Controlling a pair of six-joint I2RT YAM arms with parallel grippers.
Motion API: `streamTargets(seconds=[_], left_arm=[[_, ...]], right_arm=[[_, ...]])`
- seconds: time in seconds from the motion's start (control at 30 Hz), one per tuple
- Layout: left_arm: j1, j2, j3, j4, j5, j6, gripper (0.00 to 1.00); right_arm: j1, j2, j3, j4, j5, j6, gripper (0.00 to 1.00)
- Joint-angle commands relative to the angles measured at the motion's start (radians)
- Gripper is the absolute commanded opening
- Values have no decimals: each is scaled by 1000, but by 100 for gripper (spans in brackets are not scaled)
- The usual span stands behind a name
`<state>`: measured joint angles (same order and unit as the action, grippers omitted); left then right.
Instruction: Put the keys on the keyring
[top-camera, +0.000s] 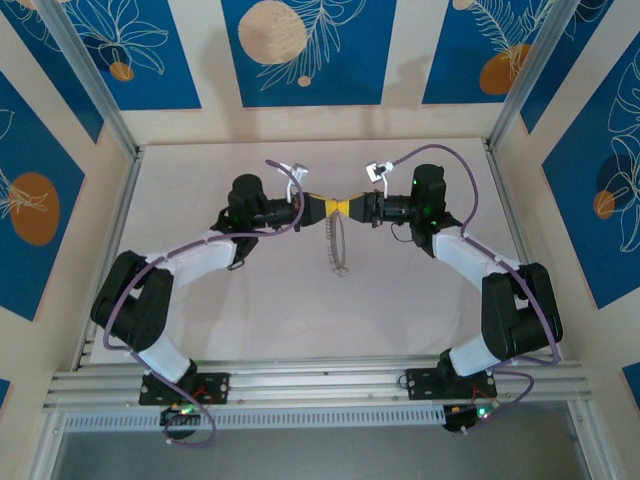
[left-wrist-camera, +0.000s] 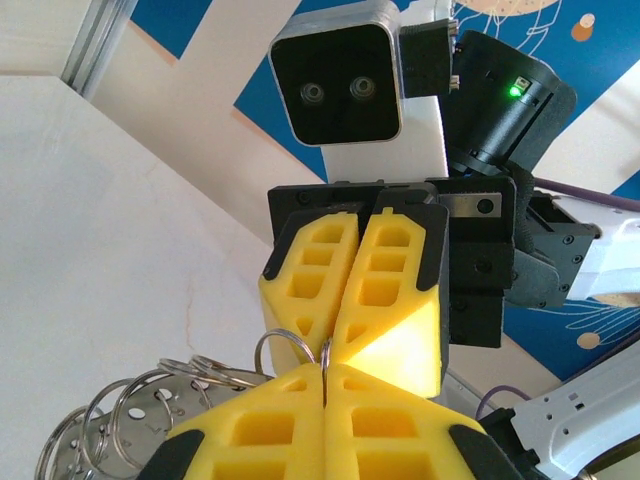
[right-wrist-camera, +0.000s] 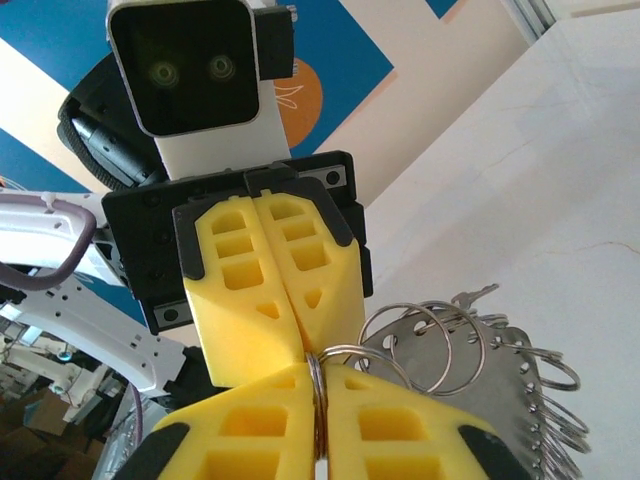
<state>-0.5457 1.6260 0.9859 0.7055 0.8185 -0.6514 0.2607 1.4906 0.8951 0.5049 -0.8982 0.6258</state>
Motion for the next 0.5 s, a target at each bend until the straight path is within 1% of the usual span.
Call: streamTargets(seconds=[0.0, 0.03, 0.17, 0.3, 0.47], left_arm=[[-38, 7, -4, 69, 23, 23, 0], [-38, 10, -4, 71, 22, 22, 0], [-39, 15, 0, 75, 21, 17, 0], [-38, 17, 2, 75, 18, 15, 0], [-39, 16, 3, 71, 16, 16, 0]], right_arm=[[-12, -2, -25, 52, 17, 34, 15], [-15, -5, -27, 54, 15, 35, 16], [-26, -18, -43, 58, 18, 41, 23], [-33, -31, -59, 71, 17, 50, 24], [-44, -44, -73, 90, 15, 66, 28]])
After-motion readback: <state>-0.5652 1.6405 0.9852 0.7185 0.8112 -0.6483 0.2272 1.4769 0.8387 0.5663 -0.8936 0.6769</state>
